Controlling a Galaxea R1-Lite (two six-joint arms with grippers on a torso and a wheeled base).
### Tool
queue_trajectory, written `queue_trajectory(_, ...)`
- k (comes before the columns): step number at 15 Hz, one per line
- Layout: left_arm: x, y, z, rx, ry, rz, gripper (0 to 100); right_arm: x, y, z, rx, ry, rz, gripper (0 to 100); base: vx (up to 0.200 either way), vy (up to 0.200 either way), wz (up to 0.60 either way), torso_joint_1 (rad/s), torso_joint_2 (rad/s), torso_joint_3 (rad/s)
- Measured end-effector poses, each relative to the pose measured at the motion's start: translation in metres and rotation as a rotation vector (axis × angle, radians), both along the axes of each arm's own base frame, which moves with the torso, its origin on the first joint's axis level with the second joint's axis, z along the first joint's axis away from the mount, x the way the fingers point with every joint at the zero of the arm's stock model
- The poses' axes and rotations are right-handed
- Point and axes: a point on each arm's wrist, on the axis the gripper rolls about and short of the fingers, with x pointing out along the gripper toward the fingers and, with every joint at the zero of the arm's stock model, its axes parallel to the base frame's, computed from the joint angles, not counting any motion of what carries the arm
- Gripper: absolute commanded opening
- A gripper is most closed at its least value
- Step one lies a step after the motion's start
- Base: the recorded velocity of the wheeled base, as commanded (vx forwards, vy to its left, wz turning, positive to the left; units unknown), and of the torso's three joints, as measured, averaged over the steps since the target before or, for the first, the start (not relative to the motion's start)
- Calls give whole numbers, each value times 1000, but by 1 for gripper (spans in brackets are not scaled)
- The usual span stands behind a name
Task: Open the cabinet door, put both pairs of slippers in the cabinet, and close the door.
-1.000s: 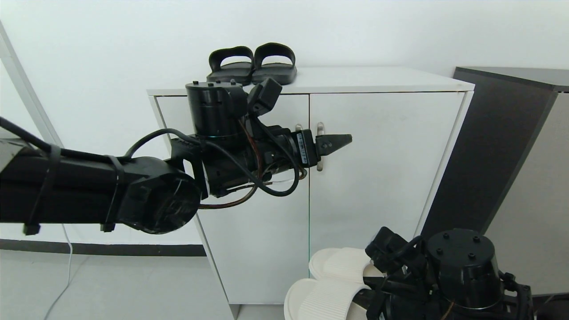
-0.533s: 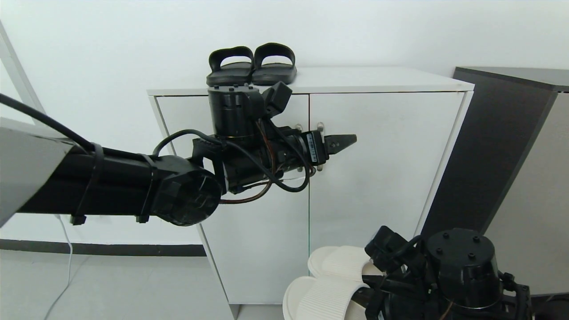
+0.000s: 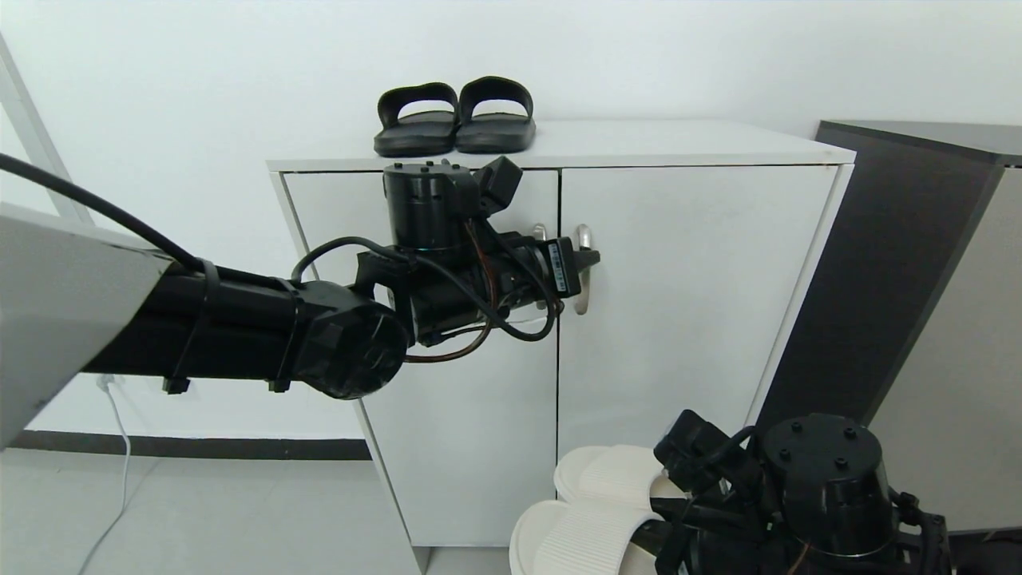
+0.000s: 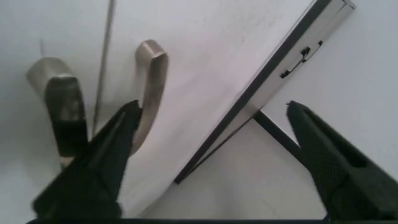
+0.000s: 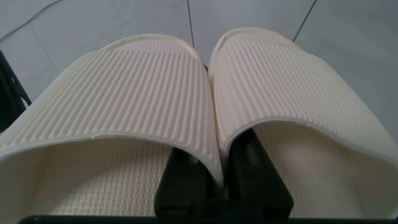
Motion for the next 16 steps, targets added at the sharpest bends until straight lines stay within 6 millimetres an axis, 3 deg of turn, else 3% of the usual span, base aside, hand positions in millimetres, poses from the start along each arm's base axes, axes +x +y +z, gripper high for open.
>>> queue_trajectory(5, -20, 7, 2, 5, 9, -20, 0, -5, 0, -3, 17, 20, 68, 0, 0, 0, 0, 0, 0, 0)
queue_trajectory(13, -73, 19, 7, 22, 21, -84, 0, -17, -2, -9, 27, 41, 142, 0, 0, 0, 0, 0, 0, 0)
queue_trajectory(16, -84, 27, 11, 12, 8, -81, 0, -20, -1, -10, 22, 43, 153, 0, 0, 0, 0, 0, 0, 0)
